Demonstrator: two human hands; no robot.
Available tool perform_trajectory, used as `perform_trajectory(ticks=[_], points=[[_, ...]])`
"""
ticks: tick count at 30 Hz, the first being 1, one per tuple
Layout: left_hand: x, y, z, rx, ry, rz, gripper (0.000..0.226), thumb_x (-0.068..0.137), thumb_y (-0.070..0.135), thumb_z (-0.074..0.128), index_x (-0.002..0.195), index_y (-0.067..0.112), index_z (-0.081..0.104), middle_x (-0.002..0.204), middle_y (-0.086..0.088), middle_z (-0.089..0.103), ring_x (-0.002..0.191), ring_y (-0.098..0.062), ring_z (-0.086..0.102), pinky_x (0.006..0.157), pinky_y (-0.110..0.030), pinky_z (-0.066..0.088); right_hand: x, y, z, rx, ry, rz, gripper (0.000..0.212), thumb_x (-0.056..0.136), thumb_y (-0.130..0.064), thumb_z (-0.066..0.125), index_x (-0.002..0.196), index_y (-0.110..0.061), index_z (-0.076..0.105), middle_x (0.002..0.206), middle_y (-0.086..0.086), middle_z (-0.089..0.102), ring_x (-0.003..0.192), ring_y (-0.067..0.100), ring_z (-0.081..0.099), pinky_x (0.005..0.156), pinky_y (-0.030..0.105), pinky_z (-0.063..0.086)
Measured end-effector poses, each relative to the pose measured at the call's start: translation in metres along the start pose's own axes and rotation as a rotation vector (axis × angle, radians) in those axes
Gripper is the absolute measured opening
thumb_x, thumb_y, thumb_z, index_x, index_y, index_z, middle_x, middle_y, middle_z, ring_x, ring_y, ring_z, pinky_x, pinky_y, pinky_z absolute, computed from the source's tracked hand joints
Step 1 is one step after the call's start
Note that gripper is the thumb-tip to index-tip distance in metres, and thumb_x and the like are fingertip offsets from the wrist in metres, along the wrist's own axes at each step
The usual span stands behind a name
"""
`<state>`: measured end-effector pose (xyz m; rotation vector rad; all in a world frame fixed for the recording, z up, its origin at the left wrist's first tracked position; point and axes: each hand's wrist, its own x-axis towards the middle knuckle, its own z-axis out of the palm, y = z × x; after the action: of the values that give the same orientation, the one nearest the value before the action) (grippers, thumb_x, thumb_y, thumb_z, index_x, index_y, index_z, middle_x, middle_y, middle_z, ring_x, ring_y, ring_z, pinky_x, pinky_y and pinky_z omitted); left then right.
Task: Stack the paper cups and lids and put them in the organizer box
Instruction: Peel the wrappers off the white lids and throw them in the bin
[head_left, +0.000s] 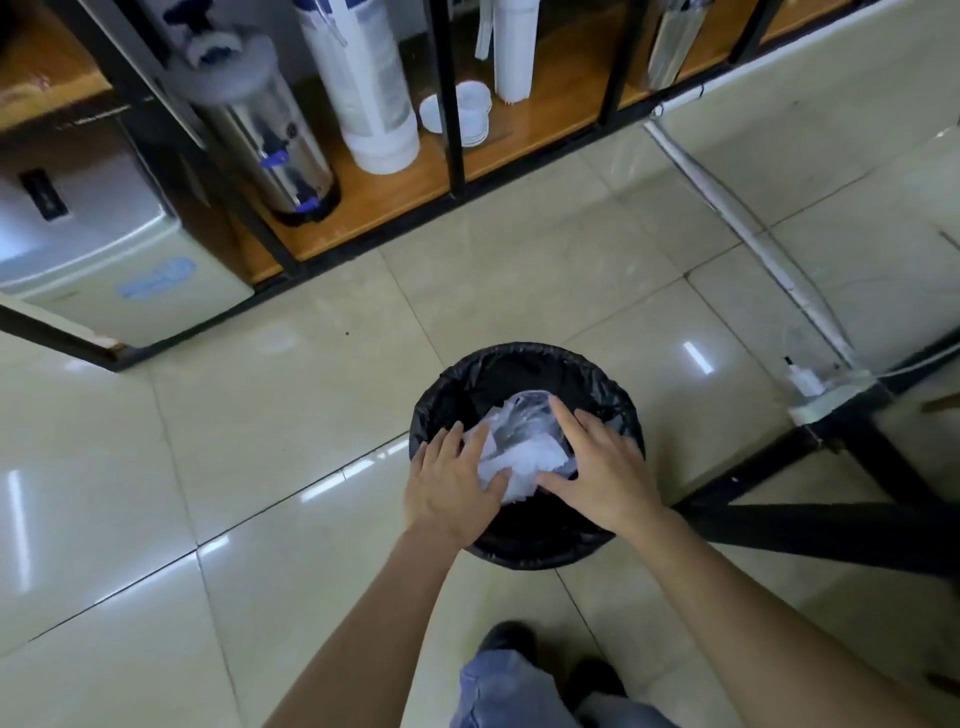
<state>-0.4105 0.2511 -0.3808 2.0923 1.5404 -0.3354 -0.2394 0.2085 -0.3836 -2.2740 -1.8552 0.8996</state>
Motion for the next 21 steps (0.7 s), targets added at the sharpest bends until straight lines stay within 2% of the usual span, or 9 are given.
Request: perform_trajectory(ticks=[3,5,8,10,14,21], points=[[-0.031,0.016,-0.063,-0.083,0.135,0.025,0.067,0.093,0.052,0.038,0.15,0.029,0.012,0.158,-0.003,0.022,0.145,-0.021,0.019,0.118,-0.034,0.012,-0.027,-0.032,-0.06,0.004,0.054,-0.052,0.086,0.083,-0.055,0.053,0.146,-0.034,-0.001,0.155,0.007,0.023,0.139,0.023,0.027,0.11,0.039,0.025],[-0.055,0.03,-0.111,-0.136,0.213,0.059,0.068,0.09,0.054,0.039,0.149,0.028,0.017,0.155,-0.002,0.028,0.142,-0.021,0.024,0.116,-0.033,0.016,-0.046,-0.055,-0.102,0.016,0.118,-0.092,0.086,0.081,-0.059,0.05,0.146,-0.034,-0.001,0.153,0.007,0.027,0.136,0.025,0.032,0.108,0.04,0.028],[-0.09,0.051,-0.179,-0.166,0.279,0.114,0.078,0.079,0.064,0.025,0.147,0.027,0.024,0.153,-0.002,0.034,0.141,-0.021,0.027,0.115,-0.034,0.02,-0.076,-0.088,-0.166,0.022,0.217,-0.157,0.087,0.074,-0.069,0.033,0.145,-0.035,-0.004,0.144,0.008,0.038,0.129,0.027,0.041,0.105,0.041,0.032],[-0.111,0.064,-0.221,-0.204,0.33,0.146,0.078,0.078,0.063,0.026,0.146,0.025,0.028,0.151,-0.003,0.036,0.14,-0.022,0.03,0.114,-0.036,0.023,-0.099,-0.108,-0.208,-0.003,0.301,-0.184,0.086,0.073,-0.072,0.028,0.145,-0.036,-0.005,0.14,0.009,0.044,0.124,0.029,0.045,0.1,0.04,0.036],[-0.142,0.094,-0.293,-0.257,0.392,0.245,0.067,0.089,0.053,0.044,0.147,0.025,0.025,0.152,-0.002,0.035,0.139,-0.02,0.031,0.114,-0.039,0.027,-0.139,-0.134,-0.287,-0.023,0.479,-0.203,0.086,0.078,-0.069,0.039,0.144,-0.036,-0.004,0.142,0.008,0.044,0.121,0.027,0.049,0.096,0.038,0.04],[-0.177,0.173,-0.358,-0.22,0.471,0.475,0.068,0.089,0.055,0.045,0.147,0.026,0.025,0.155,0.0,0.03,0.143,-0.018,0.026,0.115,-0.037,0.026,-0.213,-0.115,-0.384,-0.033,0.748,-0.072,0.084,0.079,-0.067,0.044,0.145,-0.035,0.003,0.146,0.006,0.04,0.131,0.024,0.041,0.104,0.039,0.035]])
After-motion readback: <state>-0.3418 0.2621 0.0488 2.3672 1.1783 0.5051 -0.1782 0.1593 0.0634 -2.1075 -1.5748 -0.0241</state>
